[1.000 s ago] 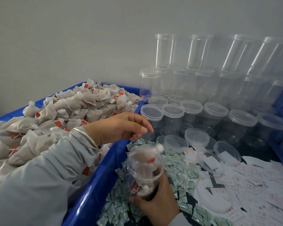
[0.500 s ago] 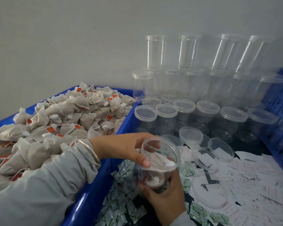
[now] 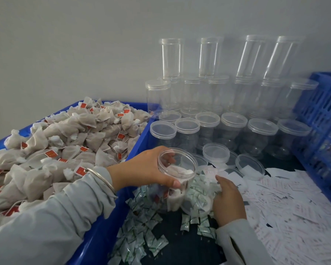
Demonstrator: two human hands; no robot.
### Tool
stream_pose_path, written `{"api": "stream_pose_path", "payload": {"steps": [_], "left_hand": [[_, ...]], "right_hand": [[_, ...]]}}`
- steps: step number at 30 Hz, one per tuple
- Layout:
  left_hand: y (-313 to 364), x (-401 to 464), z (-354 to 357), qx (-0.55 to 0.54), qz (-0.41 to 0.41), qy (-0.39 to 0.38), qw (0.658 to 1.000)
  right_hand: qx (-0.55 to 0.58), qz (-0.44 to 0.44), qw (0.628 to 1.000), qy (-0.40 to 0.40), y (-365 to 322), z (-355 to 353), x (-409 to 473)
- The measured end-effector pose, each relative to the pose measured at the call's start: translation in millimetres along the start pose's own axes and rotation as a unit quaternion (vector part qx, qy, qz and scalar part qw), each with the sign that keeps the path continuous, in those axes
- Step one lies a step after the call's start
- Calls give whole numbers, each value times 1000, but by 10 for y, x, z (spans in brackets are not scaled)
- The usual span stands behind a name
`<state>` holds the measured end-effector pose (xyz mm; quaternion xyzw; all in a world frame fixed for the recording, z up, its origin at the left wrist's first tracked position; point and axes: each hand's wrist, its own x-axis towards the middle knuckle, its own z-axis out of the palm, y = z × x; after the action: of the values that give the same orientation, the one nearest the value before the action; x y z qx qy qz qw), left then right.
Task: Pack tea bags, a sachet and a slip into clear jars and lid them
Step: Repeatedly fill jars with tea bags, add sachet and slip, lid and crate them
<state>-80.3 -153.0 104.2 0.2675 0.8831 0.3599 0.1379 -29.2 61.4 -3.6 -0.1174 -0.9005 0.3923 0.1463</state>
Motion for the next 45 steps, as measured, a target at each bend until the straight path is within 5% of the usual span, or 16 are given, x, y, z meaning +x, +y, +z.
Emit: {"api": "stream_pose_path", "payload": {"steps": [4, 14, 25, 34, 38, 45], "left_hand": [[12, -10, 9, 15, -7, -12, 1000], [1, -6, 5, 21, -15, -20, 999], [-8, -5, 1, 35, -17, -21, 999], [-2, -7, 1, 21, -1, -31, 999], [31, -16, 49, 17, 18, -24, 999], [203, -94, 181, -35, 51, 16, 998]], "right_hand": [[-139, -48, 988, -51, 62, 31, 43], [-191, -43, 980, -34, 48, 8, 16], [-42, -50, 993, 94, 24, 49, -37], [175, -106, 940, 274, -336, -207, -129], [233, -171, 923, 255, -716, -396, -200], [162, -252, 936, 186, -989, -478, -300]]}}
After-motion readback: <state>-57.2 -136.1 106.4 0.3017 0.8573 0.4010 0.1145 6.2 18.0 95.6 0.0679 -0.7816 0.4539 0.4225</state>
